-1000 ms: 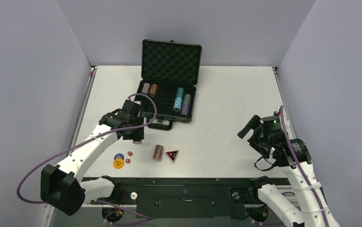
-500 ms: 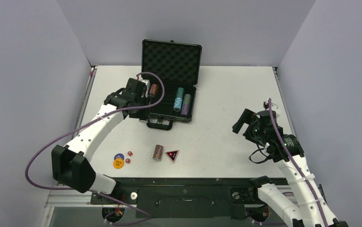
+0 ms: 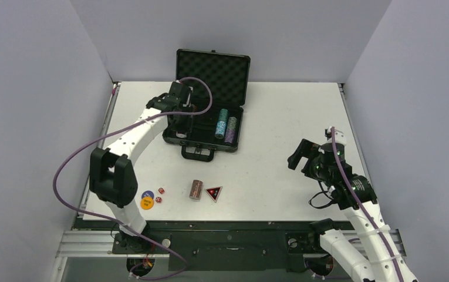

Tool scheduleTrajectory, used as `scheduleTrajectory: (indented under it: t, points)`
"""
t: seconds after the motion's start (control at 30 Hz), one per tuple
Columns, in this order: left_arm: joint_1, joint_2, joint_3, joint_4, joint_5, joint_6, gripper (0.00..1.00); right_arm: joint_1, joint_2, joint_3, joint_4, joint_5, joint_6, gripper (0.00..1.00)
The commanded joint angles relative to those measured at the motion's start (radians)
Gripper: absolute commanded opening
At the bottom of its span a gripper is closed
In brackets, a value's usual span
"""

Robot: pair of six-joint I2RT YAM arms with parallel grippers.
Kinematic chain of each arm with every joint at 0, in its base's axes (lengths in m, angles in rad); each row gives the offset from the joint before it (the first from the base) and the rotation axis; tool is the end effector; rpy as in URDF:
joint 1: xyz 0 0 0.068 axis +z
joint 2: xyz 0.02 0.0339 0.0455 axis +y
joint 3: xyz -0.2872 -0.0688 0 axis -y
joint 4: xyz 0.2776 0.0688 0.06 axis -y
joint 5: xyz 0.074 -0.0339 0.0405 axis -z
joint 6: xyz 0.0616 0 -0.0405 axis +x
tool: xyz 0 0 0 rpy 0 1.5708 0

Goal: Pack up texas hold em set

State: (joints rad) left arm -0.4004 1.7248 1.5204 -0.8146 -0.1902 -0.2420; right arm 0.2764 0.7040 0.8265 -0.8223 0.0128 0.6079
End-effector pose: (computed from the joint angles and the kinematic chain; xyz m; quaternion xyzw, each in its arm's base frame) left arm 0.3900 -0.1524 0.2852 0.0500 0.9569 0.0011 0.2862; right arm 0.1666 0.0465 0.3055 0.1523 0.8938 0.1753 0.3838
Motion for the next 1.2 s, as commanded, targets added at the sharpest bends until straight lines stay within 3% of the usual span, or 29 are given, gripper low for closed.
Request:
scheduleTrajectory:
  t: [0.0, 0.33, 0.7, 1.17]
  points:
    - [0.057, 0.052, 0.164, 0.033, -0.043, 0.005, 0.00, 0.004, 0.034, 0.007, 0.070, 0.027, -0.054, 0.99]
    - [0.109, 0.214, 0.331, 0.025, -0.076, 0.050, 0.00, 0.004, 0.048, 0.001, 0.088, 0.025, -0.104, 1.00]
    - [0.132, 0.302, 0.286, 0.045, 0.044, 0.137, 0.00, 0.004, 0.028, 0.016, 0.060, 0.028, -0.126, 1.00]
    - [0.178, 0.360, 0.263, 0.073, -0.006, 0.201, 0.00, 0.004, -0.054, 0.004, 0.008, 0.051, -0.131, 1.00]
